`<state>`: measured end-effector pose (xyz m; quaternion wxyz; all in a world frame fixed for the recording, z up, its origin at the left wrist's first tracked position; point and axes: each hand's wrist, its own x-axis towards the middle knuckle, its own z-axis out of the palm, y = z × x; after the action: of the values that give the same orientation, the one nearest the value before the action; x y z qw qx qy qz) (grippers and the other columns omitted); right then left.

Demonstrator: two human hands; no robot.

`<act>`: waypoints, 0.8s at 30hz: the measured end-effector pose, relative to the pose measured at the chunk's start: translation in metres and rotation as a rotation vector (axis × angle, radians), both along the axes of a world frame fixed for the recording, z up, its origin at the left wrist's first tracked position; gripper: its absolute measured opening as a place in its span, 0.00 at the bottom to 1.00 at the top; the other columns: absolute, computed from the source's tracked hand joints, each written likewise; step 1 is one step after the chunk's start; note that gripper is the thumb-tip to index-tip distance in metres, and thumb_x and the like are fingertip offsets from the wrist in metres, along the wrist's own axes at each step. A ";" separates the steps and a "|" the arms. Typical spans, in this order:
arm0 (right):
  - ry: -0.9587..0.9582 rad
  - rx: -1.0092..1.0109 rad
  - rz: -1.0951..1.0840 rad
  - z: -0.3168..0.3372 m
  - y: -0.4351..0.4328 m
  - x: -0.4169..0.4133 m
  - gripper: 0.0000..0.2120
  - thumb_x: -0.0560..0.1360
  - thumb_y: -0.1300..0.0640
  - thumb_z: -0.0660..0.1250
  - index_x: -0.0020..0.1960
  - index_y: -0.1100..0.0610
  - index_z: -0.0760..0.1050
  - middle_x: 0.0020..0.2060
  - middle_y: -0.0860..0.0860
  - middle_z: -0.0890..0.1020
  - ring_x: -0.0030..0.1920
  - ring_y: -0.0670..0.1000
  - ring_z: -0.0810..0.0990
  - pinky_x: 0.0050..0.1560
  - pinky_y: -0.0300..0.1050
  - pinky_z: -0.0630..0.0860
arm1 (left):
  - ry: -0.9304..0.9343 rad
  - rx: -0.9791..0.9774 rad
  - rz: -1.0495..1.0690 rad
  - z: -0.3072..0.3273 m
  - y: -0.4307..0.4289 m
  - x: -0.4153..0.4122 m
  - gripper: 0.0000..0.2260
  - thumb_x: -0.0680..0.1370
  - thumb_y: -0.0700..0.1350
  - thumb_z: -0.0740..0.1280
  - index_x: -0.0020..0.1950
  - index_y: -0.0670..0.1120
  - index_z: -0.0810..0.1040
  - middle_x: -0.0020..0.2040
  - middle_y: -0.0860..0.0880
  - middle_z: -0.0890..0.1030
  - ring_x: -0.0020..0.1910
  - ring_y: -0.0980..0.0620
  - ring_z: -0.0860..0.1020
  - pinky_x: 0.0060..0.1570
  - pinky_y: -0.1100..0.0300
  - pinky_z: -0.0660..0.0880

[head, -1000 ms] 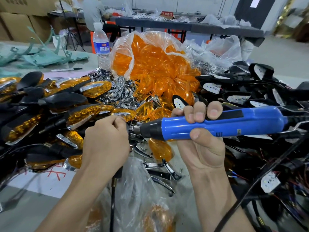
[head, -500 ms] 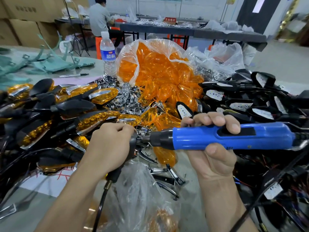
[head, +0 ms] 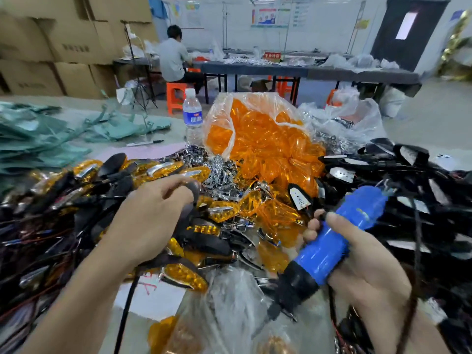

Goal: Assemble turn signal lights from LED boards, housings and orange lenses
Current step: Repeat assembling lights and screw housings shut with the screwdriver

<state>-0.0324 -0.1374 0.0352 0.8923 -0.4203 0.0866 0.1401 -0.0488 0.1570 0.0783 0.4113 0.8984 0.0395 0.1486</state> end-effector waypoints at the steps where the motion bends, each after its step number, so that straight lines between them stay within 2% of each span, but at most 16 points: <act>1: 0.077 -0.023 0.003 0.000 0.004 0.001 0.06 0.78 0.62 0.65 0.43 0.59 0.75 0.29 0.55 0.76 0.28 0.50 0.76 0.44 0.44 0.77 | -0.009 0.097 0.002 0.010 0.008 -0.001 0.13 0.69 0.65 0.57 0.45 0.68 0.79 0.37 0.66 0.81 0.37 0.61 0.79 0.40 0.58 0.71; 2: 0.129 -0.029 0.003 0.000 0.005 -0.001 0.03 0.74 0.61 0.69 0.44 0.61 0.76 0.31 0.56 0.76 0.29 0.52 0.75 0.44 0.48 0.76 | -0.026 0.199 0.001 0.020 0.014 -0.002 0.12 0.69 0.67 0.57 0.45 0.70 0.78 0.38 0.70 0.80 0.40 0.65 0.78 0.41 0.58 0.72; 3: 0.154 -0.050 0.019 -0.002 0.005 -0.005 0.07 0.70 0.60 0.71 0.45 0.61 0.75 0.32 0.56 0.75 0.31 0.54 0.75 0.43 0.51 0.76 | -0.022 0.293 -0.003 0.026 0.020 -0.001 0.10 0.70 0.69 0.59 0.47 0.74 0.77 0.40 0.73 0.79 0.44 0.67 0.78 0.41 0.60 0.72; 5: 0.199 -0.153 0.039 -0.011 0.001 -0.012 0.10 0.67 0.63 0.69 0.47 0.61 0.74 0.35 0.57 0.76 0.33 0.57 0.75 0.42 0.54 0.76 | -0.039 0.421 -0.020 0.032 0.030 0.009 0.14 0.73 0.68 0.67 0.59 0.74 0.77 0.46 0.71 0.78 0.47 0.63 0.75 0.45 0.60 0.70; 7: 0.214 -0.296 0.073 -0.013 -0.002 -0.016 0.07 0.72 0.67 0.64 0.50 0.62 0.74 0.39 0.59 0.77 0.38 0.59 0.77 0.45 0.56 0.77 | -0.034 0.464 -0.040 0.031 0.038 0.023 0.20 0.75 0.63 0.72 0.67 0.68 0.76 0.55 0.65 0.76 0.53 0.58 0.73 0.53 0.57 0.69; 9: 0.194 -0.434 0.083 -0.017 -0.004 -0.013 0.08 0.77 0.70 0.60 0.53 0.63 0.74 0.39 0.59 0.79 0.38 0.60 0.80 0.43 0.57 0.81 | -0.049 0.479 -0.091 0.025 0.041 0.036 0.22 0.76 0.58 0.75 0.69 0.64 0.77 0.59 0.60 0.76 0.58 0.54 0.74 0.57 0.55 0.70; 11: 0.129 -0.614 0.047 -0.026 -0.009 -0.007 0.08 0.79 0.71 0.62 0.56 0.63 0.73 0.37 0.61 0.81 0.35 0.60 0.82 0.40 0.59 0.83 | -0.093 0.610 -0.135 0.012 0.044 0.049 0.22 0.76 0.54 0.75 0.70 0.62 0.77 0.62 0.58 0.77 0.62 0.52 0.72 0.62 0.53 0.71; 13: 0.045 -0.796 -0.022 -0.032 -0.012 -0.002 0.10 0.78 0.68 0.69 0.58 0.61 0.73 0.40 0.62 0.82 0.38 0.61 0.83 0.43 0.58 0.81 | -0.114 0.735 -0.154 -0.001 0.049 0.062 0.23 0.77 0.53 0.74 0.72 0.61 0.77 0.66 0.55 0.77 0.65 0.51 0.70 0.67 0.51 0.69; 15: -0.016 -1.011 -0.006 -0.037 -0.014 0.004 0.13 0.77 0.57 0.74 0.59 0.52 0.74 0.47 0.57 0.84 0.45 0.57 0.85 0.43 0.53 0.80 | -0.158 0.695 -0.159 -0.014 0.056 0.073 0.23 0.78 0.51 0.74 0.73 0.61 0.76 0.67 0.55 0.77 0.67 0.50 0.70 0.70 0.49 0.68; 17: -0.027 -1.252 0.018 -0.035 -0.015 0.008 0.17 0.76 0.49 0.74 0.61 0.47 0.72 0.50 0.49 0.83 0.48 0.52 0.83 0.42 0.50 0.78 | -0.213 0.541 -0.168 -0.025 0.062 0.079 0.24 0.78 0.49 0.75 0.73 0.61 0.76 0.66 0.56 0.78 0.67 0.52 0.70 0.70 0.52 0.67; 20: -0.075 -1.521 0.029 -0.031 -0.013 0.014 0.20 0.76 0.45 0.72 0.62 0.48 0.68 0.46 0.48 0.81 0.44 0.51 0.82 0.40 0.49 0.77 | -0.195 0.325 -0.123 -0.032 0.074 0.085 0.27 0.77 0.51 0.76 0.74 0.62 0.73 0.65 0.60 0.76 0.68 0.55 0.70 0.68 0.56 0.64; 22: -0.083 -1.729 0.051 -0.028 -0.011 0.015 0.19 0.77 0.41 0.68 0.60 0.47 0.64 0.43 0.48 0.80 0.42 0.54 0.80 0.43 0.52 0.77 | -0.165 0.320 -0.107 -0.028 0.081 0.091 0.27 0.77 0.55 0.74 0.75 0.61 0.72 0.67 0.56 0.77 0.69 0.52 0.71 0.65 0.55 0.65; 24: -0.083 -1.942 0.074 -0.026 -0.008 0.014 0.20 0.76 0.38 0.64 0.58 0.49 0.63 0.40 0.49 0.78 0.40 0.54 0.79 0.42 0.51 0.75 | -0.118 0.356 -0.110 -0.018 0.083 0.095 0.27 0.76 0.61 0.68 0.75 0.61 0.71 0.69 0.53 0.78 0.68 0.48 0.73 0.63 0.52 0.67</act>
<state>-0.0189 -0.1458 0.0090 0.1546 -0.9805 0.1196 0.0206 0.0459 0.2399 0.0599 0.2550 0.9475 -0.0607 0.1832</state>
